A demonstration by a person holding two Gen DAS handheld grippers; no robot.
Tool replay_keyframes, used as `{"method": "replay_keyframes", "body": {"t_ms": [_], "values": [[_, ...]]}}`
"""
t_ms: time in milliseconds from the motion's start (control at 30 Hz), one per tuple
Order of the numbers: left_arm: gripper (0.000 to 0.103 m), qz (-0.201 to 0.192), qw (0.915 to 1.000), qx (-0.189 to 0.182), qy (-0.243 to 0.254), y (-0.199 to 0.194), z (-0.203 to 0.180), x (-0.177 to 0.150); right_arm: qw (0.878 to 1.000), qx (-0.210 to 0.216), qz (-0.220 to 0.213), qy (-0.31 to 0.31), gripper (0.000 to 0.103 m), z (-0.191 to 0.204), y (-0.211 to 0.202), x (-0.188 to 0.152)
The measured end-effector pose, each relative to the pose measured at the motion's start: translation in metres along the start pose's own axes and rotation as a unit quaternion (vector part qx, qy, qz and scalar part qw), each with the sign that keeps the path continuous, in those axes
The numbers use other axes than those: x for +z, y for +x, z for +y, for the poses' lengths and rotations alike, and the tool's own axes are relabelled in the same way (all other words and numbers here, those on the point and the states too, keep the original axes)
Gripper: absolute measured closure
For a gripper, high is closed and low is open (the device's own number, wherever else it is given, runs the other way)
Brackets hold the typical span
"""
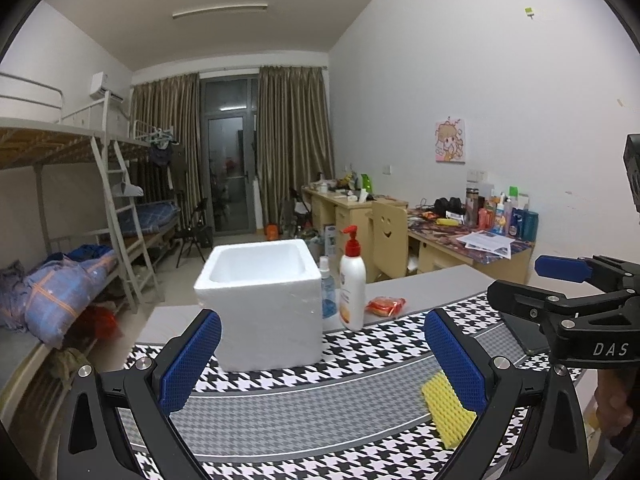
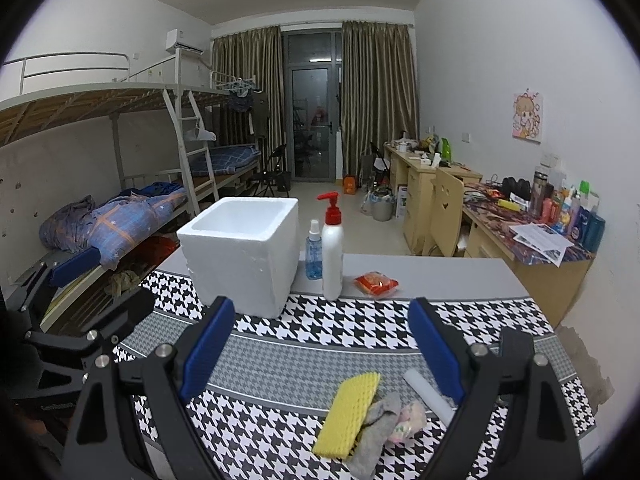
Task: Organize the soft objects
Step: 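Move both tools toward the yellow mesh sleeve and grey cloth on the table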
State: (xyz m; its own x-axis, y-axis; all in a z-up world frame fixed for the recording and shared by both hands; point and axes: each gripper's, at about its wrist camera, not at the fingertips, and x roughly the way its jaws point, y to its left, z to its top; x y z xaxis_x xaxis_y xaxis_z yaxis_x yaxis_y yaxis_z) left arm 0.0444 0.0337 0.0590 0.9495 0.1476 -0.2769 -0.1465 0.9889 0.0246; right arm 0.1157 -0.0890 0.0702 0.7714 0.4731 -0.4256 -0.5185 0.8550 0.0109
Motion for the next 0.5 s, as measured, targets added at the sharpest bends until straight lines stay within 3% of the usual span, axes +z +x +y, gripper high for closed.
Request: {"method": "replay_keyframes", "body": {"t_ms": [133,500], "values": [[0.001,0.000,1.0000,0.006,0.005,0.003,-0.006,-0.006,1.000,-0.010,0.000,0.007,0.012,-0.006,-0.001,-0.004],[0.001,0.018,0.9993,-0.032,0.001,0.014,-0.022,-0.022,0.999,-0.028,0.010,0.030,0.012,-0.026,-0.002,-0.023]]}}
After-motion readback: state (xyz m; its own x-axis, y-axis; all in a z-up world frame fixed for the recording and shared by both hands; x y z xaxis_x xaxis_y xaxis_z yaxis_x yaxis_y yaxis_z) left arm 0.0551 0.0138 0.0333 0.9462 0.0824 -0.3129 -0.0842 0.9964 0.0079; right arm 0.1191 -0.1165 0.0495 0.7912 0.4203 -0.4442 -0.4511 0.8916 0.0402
